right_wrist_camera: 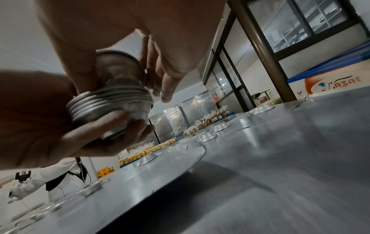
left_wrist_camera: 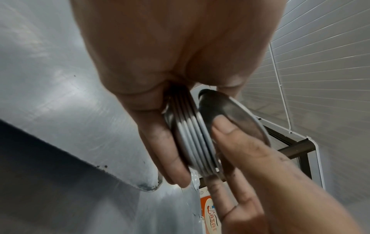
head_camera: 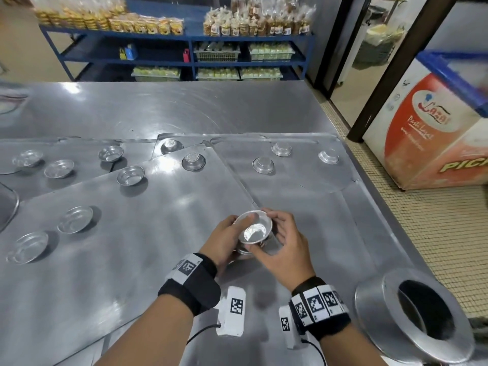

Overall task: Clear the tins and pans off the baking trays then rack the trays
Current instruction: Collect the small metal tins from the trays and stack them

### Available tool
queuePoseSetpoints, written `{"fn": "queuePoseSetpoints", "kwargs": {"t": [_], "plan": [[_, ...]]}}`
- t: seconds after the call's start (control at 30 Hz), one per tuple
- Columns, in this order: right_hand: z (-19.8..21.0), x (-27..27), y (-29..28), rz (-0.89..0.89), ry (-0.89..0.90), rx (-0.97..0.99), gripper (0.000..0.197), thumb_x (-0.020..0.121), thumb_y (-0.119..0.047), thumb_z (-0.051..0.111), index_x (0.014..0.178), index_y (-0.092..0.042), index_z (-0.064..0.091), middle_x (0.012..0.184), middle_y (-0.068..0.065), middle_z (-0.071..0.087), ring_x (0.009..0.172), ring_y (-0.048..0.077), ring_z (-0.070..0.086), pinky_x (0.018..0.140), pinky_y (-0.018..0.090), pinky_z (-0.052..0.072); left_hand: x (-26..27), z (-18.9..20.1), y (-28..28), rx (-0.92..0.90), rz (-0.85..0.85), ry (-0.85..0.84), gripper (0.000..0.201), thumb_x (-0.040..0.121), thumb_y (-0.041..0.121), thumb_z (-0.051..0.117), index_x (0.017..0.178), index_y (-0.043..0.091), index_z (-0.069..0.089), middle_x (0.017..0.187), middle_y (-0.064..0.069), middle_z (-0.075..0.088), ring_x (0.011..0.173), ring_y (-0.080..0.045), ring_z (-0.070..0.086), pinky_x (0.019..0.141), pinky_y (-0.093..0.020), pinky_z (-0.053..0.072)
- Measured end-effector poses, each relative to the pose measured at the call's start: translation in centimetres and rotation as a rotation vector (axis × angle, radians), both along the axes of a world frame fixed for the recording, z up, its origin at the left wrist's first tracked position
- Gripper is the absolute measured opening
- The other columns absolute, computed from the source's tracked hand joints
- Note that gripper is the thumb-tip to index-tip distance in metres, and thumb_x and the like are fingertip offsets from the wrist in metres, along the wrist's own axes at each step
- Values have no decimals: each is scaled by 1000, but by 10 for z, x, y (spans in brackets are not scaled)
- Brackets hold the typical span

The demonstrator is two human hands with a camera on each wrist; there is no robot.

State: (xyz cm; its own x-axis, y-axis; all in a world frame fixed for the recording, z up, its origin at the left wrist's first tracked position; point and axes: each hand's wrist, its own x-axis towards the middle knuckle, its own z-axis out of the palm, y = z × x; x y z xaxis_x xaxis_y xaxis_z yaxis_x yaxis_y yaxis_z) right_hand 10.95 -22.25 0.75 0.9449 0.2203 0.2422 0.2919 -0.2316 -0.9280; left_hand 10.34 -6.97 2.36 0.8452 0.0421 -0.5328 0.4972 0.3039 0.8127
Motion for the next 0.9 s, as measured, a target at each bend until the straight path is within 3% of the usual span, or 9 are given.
{"fn": "queuePoseSetpoints", "kwargs": {"t": [0.07,0.17,0.27,0.4,0.5,0.6,0.67,0.77,0.9], "plan": [[-2,-1,1,45,29,-30,68,63,-25,90,117,-25,49,131,-15,62,118,7,62,99,41,52,-2,-3,2,24,-16,-11,32,93,18,69,122,7,63,97,-13,70,74,-20,69,58,-29,57],[-3,3,-2,140,87,-57,65,66,-20,87,117,-21,47,137,-15,58,127,5,55,106,42,46,-4,-7,6,49,-13,-18,31,91,1,65,121,6,62,95,-14,71,75,-21,69,58,-31,56],[1,14,-8,274,173,-84,62,69,-14,84,120,-19,49,139,-13,57,131,4,51,111,41,41,-5,-10,10,64,23,-25,28,92,-3,60,119,5,62,93,-14,69,74,-22,68,59,-32,58],[2,38,-13,372,218,-193,68,71,0,74,131,-20,49,136,-15,59,131,-2,48,110,29,40,-1,-17,15,92,85,-23,23,93,-3,62,116,1,61,93,-17,68,81,-31,67,83,-60,59],[-5,69,-12,315,172,-382,59,75,1,67,130,-19,58,127,-12,64,121,-5,56,108,27,44,1,-18,17,65,125,-12,23,94,-5,61,117,-2,60,96,-19,68,81,-33,68,71,-51,63],[-13,106,-7,223,156,-590,39,81,-10,69,120,-19,65,115,-7,69,106,7,63,99,31,50,1,-20,20,66,143,-7,21,94,-5,62,115,-1,60,95,-18,67,79,-31,68,63,-43,63],[-17,133,-2,176,142,-689,32,84,-14,68,115,-17,67,111,-3,70,101,13,65,95,34,52,1,-23,23,66,154,-3,20,94,-4,63,113,-2,60,96,-19,67,82,-34,68,67,-49,63],[-26,176,10,120,110,-837,33,84,-17,65,117,-16,66,115,1,69,106,19,64,97,36,51,-1,-26,27,59,180,2,21,93,-4,64,113,-3,59,97,-21,67,86,-38,68,75,-58,61],[-33,227,29,74,44,-986,42,84,-19,64,124,-9,59,124,13,63,116,31,59,98,37,48,-4,-26,30,45,211,0,19,93,-4,64,112,-2,60,95,-18,68,84,-36,69,74,-54,62]]}}
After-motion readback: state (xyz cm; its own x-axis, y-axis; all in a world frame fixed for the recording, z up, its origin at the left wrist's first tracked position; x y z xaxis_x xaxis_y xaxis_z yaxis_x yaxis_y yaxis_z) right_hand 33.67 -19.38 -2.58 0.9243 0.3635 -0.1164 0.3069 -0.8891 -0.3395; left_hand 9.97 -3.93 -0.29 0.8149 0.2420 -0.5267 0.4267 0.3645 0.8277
